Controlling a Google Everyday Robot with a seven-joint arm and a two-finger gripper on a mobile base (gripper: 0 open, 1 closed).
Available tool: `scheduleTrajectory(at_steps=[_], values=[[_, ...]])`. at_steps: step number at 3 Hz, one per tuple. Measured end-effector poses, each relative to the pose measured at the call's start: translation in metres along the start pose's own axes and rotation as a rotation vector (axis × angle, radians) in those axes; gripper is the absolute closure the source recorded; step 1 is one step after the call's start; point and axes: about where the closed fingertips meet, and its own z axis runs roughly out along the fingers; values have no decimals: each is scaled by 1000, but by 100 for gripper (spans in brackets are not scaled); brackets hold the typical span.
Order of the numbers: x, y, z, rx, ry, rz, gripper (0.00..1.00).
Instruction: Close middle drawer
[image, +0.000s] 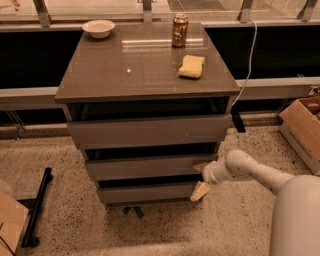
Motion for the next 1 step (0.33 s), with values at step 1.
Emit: scheduleTrajectory(at_steps=[1], values=[[0, 0, 0, 0, 0, 0, 0]])
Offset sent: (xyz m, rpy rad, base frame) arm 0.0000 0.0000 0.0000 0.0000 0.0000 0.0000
